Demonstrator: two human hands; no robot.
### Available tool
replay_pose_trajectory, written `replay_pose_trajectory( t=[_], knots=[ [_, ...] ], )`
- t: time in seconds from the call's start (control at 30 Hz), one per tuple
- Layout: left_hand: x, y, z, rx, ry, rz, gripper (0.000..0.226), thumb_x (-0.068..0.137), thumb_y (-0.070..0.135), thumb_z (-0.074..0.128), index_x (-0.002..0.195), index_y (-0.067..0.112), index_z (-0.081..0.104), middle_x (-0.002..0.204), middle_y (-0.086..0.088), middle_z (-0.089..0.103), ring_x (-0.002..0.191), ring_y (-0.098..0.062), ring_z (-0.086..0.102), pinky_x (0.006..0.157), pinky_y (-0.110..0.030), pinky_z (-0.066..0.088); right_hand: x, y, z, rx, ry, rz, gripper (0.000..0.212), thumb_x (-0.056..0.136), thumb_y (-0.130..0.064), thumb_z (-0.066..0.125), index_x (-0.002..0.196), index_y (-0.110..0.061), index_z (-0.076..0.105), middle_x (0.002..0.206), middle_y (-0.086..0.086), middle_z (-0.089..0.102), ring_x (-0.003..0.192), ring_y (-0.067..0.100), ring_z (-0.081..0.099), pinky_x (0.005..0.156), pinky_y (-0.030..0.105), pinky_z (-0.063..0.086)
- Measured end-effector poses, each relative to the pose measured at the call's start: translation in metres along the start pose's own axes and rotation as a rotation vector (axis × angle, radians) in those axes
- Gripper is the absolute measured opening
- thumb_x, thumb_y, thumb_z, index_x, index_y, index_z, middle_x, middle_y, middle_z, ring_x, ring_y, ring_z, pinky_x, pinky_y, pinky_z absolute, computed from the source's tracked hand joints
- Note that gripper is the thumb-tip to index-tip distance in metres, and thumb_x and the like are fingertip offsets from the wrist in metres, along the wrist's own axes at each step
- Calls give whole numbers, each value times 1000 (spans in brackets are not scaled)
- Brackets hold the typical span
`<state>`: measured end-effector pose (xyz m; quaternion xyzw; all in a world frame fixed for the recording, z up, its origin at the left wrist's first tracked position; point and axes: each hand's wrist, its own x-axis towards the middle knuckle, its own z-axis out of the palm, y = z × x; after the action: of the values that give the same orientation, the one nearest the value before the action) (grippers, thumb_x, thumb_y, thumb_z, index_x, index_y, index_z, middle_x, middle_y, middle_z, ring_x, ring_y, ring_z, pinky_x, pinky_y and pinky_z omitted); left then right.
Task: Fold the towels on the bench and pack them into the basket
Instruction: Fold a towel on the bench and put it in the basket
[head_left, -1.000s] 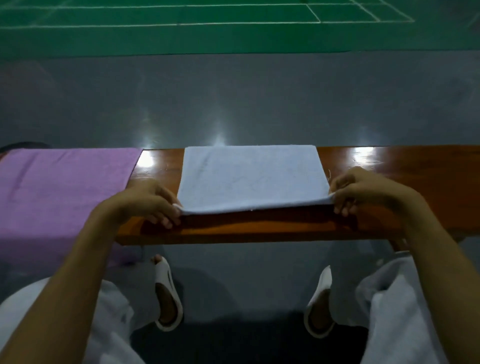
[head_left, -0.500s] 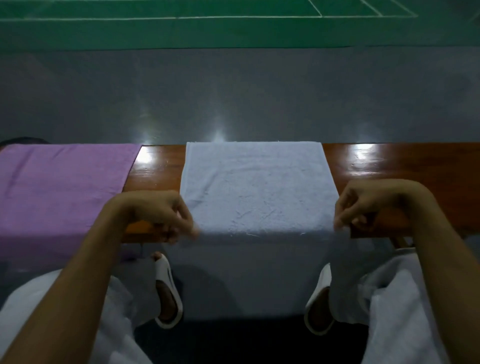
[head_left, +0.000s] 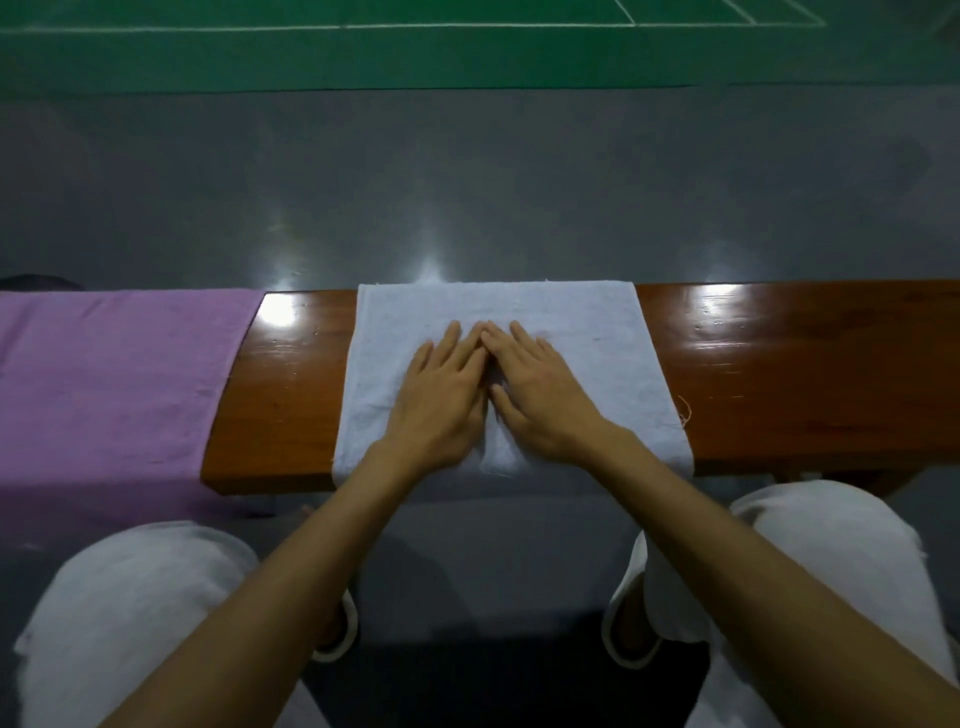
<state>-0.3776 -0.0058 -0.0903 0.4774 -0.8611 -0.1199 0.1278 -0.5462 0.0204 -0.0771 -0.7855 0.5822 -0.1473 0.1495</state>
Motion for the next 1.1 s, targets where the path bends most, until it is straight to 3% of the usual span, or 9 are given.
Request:
replay_pose_trajectory(
  t=[0.1,0.23,0.43,0.67,0.8,0.87,0.97,1.03,1.1],
  knots=[
    [-1,-8,0,104,-60,-89,66,106,51,12,164,23,-1,171,1,-9,158,-18,-12,129,-45,-3,-4,6,1,-203,-51,62,65,109,-48,23,164,-19,3,172,0,-3,158,19,-9,128,47,-1],
    [-8,-26,-4,101,-52,-209,69,107,58,11,164,24,-9,170,1,-17,156,-17,-19,128,-44,-9,-8,22,-2,-266,-58,179,71,105,-60,12,164,-24,-4,171,-1,-12,156,21,-16,127,48,-7],
    [-17,-42,-20,136,-70,-272,74,104,60,8,164,19,-8,171,-1,-16,156,-18,-18,128,-44,-7,-21,72,-20,-249,25,442,75,103,-62,7,164,-20,-5,171,2,-14,156,24,-17,127,48,-5],
    [-38,-36,-21,105,-45,-272,75,106,59,12,164,16,-5,171,-2,-14,157,-18,-16,126,-39,-9,-38,69,-18,-251,23,449,78,101,-62,7,164,-17,-1,171,2,-10,157,25,-13,128,49,0],
    [-42,-38,-25,4,7,-242,71,108,54,26,165,16,9,172,-1,-1,159,-18,-6,127,-38,-3,-40,71,-19,-242,40,445,81,97,-64,6,164,-18,2,172,2,-6,158,25,-10,128,49,1],
    [-42,-42,-29,-121,72,-238,65,107,44,44,163,15,24,171,-2,16,158,-21,11,128,-40,11,-40,70,-20,-231,74,433,76,102,-62,16,164,-18,10,172,2,2,158,26,-3,128,49,5],
    [-40,-50,-38,-233,194,-266,51,102,30,62,148,15,49,155,-6,48,141,-24,45,117,-40,37,-38,74,-26,-90,229,437,64,103,-49,49,156,-15,36,163,7,34,151,30,30,122,50,28],
    [-39,-53,-46,-286,287,-327,38,99,24,67,134,14,59,134,-7,60,119,-22,59,103,-38,52,-37,80,-36,26,353,468,53,97,-40,64,142,-14,51,141,11,56,128,30,53,107,45,49],
    [-39,-55,-52,-286,339,-425,27,97,22,69,121,13,62,119,-7,63,103,-18,60,88,-30,52,-37,87,-47,66,453,519,35,93,-34,70,121,-16,59,115,8,64,101,25,62,86,41,59]
  ],
)
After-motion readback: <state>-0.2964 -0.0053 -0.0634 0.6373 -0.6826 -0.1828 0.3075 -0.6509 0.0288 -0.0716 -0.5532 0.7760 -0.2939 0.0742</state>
